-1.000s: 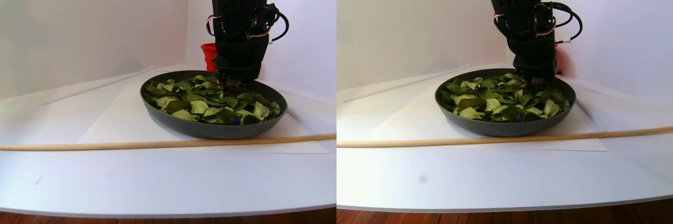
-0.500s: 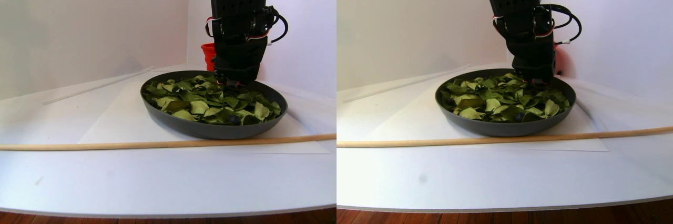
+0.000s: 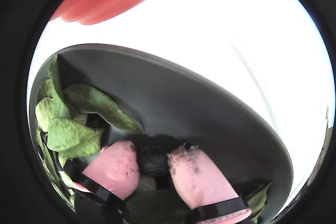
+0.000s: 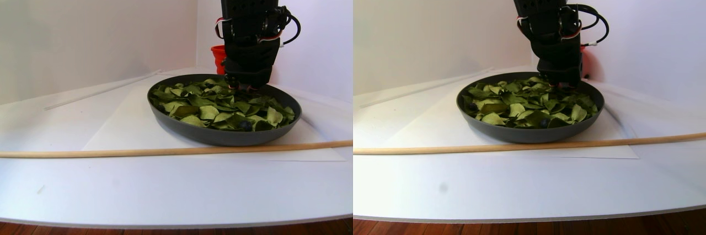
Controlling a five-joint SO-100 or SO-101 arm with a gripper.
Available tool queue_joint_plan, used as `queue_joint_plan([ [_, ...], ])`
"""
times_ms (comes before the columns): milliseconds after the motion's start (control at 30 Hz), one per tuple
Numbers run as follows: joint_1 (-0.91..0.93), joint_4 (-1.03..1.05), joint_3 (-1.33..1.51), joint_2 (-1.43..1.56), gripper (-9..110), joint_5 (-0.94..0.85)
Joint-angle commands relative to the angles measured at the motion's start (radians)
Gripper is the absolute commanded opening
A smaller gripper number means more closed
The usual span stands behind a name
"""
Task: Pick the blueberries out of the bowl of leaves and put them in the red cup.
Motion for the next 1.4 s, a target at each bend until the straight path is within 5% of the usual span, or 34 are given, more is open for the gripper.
queue_joint_plan([
  [0,0.021,-0.009,-0.021,0.080,10,-0.006],
  [1367,-0.006,0.035,0.133,0.367,10,-0.026],
])
